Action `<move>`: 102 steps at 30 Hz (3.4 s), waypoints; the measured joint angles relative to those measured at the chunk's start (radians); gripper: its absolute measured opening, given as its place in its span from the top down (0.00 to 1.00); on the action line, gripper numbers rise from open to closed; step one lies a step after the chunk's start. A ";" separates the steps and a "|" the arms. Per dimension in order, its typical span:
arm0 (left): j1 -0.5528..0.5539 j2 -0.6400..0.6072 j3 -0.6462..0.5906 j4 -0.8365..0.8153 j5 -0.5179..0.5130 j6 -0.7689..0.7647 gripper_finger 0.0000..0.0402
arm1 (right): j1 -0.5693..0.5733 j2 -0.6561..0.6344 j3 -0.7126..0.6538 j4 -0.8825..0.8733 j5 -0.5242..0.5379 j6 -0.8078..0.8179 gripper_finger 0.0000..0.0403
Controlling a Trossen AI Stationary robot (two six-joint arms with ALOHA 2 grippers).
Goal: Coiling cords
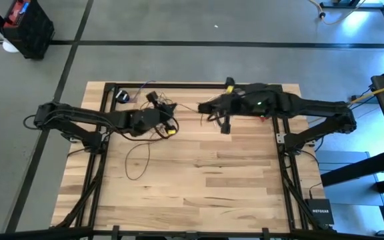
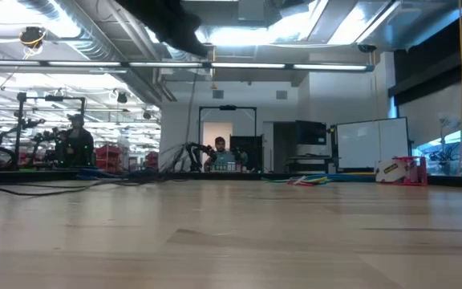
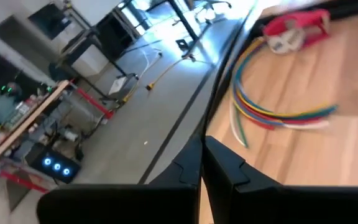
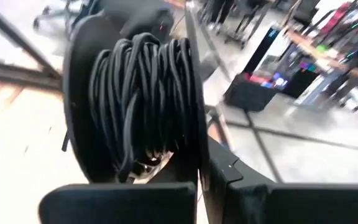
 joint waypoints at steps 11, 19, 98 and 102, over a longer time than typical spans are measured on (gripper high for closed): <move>0.035 -0.269 0.002 -0.159 0.011 -0.117 1.00 | -0.004 0.123 -0.052 -0.057 0.120 -0.007 0.99; 0.008 -0.364 0.004 -0.166 0.085 -0.185 1.00 | -0.005 0.266 -0.054 0.029 0.367 -0.047 0.99; -0.079 0.056 0.085 -0.562 0.100 -0.281 0.59 | -0.124 0.287 -0.015 0.141 0.142 -0.027 0.99; -0.134 -0.035 0.097 -0.539 0.100 -0.280 0.56 | -0.123 0.294 -0.015 0.084 0.124 -0.027 0.99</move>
